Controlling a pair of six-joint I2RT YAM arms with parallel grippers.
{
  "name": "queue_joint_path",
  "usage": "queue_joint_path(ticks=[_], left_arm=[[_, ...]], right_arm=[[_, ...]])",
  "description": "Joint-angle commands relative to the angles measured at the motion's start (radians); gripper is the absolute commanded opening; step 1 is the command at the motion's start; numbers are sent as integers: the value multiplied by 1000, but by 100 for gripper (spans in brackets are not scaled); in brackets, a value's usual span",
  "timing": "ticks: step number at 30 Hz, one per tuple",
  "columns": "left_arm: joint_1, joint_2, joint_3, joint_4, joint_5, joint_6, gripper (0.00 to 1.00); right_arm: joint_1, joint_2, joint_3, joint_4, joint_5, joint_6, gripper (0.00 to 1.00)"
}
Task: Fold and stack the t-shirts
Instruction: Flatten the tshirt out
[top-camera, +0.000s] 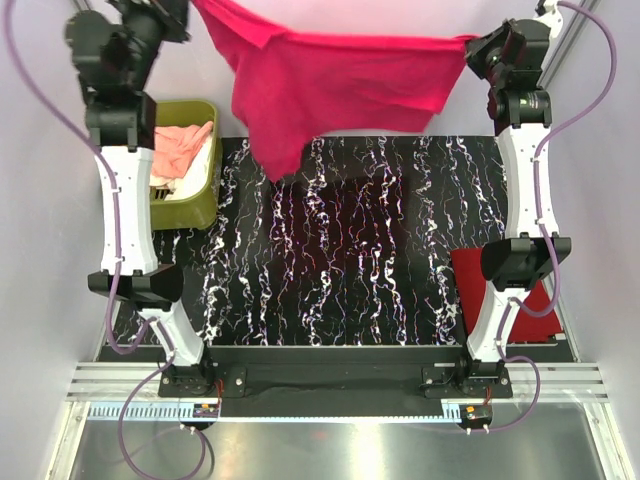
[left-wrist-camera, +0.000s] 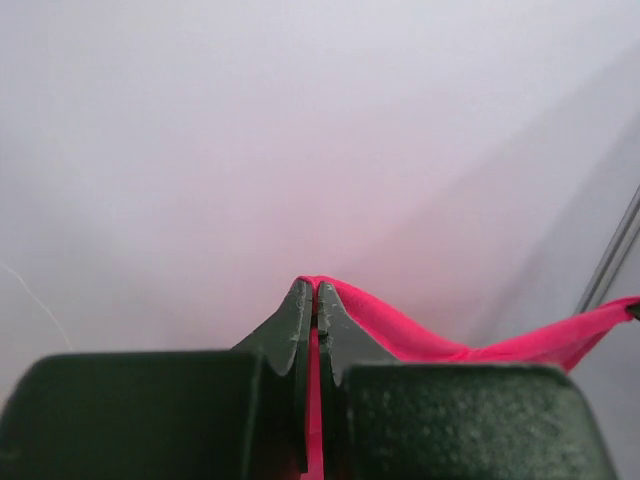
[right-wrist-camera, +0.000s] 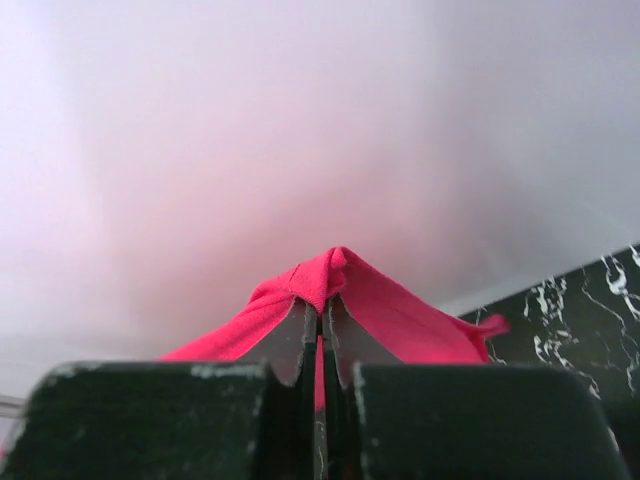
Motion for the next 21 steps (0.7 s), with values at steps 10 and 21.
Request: queue_joint_path(ticks=[10, 21], left_arm=[[91, -223, -520, 244, 167, -136, 0], [59, -534, -1087, 1, 6, -188, 0]], right_arm=[[-2, -173, -338, 68, -46, -36, 0], [-30, -368, -893, -48, -29, -57, 0]])
